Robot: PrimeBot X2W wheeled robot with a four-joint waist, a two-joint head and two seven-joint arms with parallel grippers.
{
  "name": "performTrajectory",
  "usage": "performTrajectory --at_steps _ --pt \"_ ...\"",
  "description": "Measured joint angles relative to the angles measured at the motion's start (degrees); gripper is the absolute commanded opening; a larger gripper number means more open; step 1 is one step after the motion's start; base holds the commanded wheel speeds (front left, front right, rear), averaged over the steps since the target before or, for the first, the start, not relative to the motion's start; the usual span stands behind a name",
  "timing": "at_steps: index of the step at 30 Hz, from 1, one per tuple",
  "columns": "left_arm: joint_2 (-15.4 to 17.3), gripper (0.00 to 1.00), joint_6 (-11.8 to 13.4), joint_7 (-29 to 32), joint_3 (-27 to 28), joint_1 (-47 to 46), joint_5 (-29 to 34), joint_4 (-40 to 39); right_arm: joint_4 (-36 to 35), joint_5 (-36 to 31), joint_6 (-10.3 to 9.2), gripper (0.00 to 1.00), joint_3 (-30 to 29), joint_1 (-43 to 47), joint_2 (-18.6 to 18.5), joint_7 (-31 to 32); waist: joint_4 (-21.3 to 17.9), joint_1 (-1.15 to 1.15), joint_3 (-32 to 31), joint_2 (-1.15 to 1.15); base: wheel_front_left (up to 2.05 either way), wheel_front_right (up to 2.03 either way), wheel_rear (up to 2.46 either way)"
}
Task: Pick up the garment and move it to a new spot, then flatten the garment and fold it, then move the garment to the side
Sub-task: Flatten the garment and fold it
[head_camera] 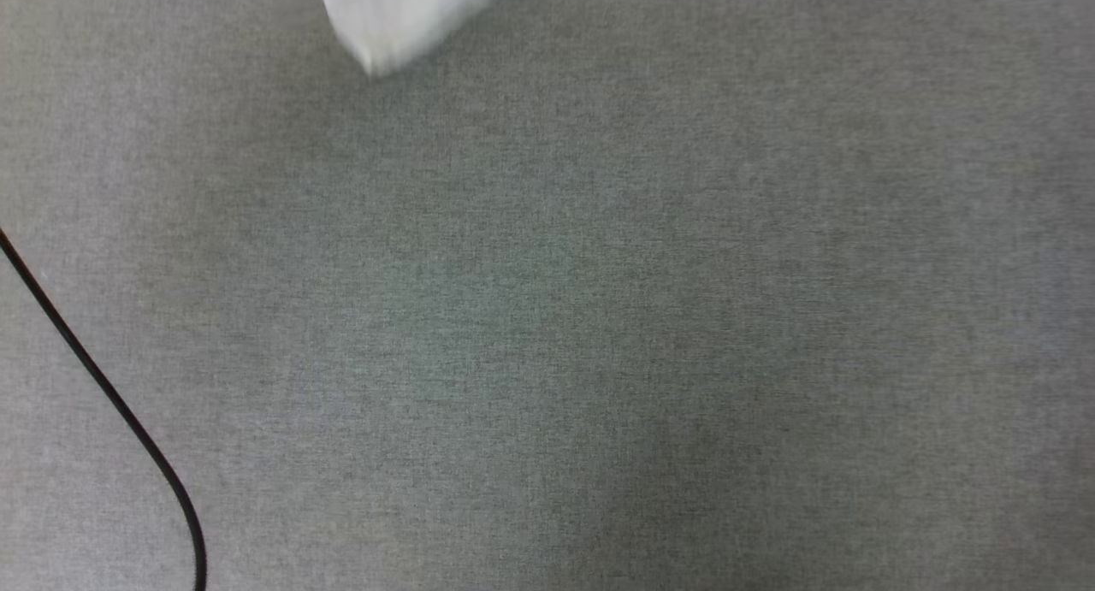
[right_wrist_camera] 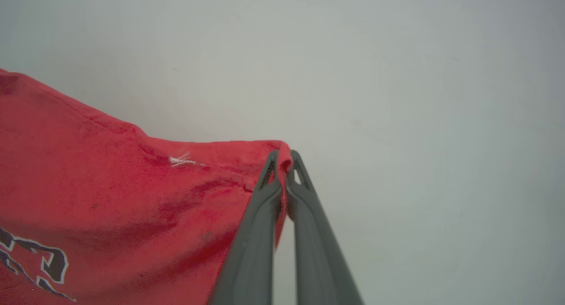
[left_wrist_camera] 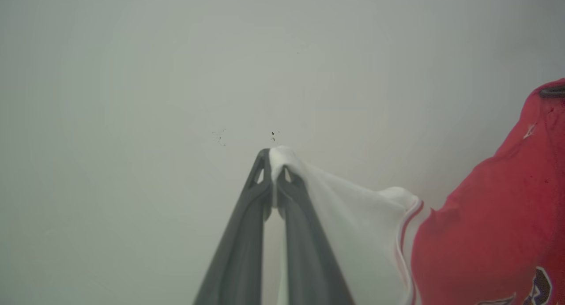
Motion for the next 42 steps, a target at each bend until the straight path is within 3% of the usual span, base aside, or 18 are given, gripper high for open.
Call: performTrajectory --at_steps 3,11,21,28,30,42 --pt "-0.6 0.0 -0.6 -1.9 -1.3 -4.8 0.1 5.0 3.1 -1.1 0.0 0.0 1.1 -3.7 1.4 -0.9 0.5 0.0 1.5 0.0 0.0 0.0 0.0" --pt "-1.3 0.0 -1.3 -5.7 -4.3 -5.3 -1.8 12.1 8.9 -0.5 0.0 0.0 6.4 -4.2 2.4 -3.5 1.1 0.0 2.9 0.0 0.0 0.0 0.0" --pt "-3.4 0.0 -1.3 -11.7 -10.3 7.2 -7.3 19.5 16.8 3.7 0.0 0.0 12.6 7.0 5.3 -11.7 1.8 0.0 2.1 0.0 0.0 0.0 0.0" --pt "-2.1 0.0 -1.2 -14.3 -12.1 24.7 -9.9 17.9 18.0 9.1 0.0 0.0 19.1 20.2 4.5 -16.7 1.6 0.0 -2.1 0.0 0.0 0.0 0.0" --pt "-1.9 0.0 0.1 -14.4 -12.6 33.3 -10.2 14.3 17.5 11.4 0.0 0.0 21.1 26.3 3.5 -17.8 1.6 0.0 -4.7 0.0 0.0 0.0 0.0" --pt "1.5 0.0 6.5 -14.3 -15.8 62.3 -13.1 1.4 12.8 17.6 0.0 0.0 25.0 46.0 -1.1 -20.3 1.9 -0.02 -15.2 0.0 0.0 0.0 0.0"
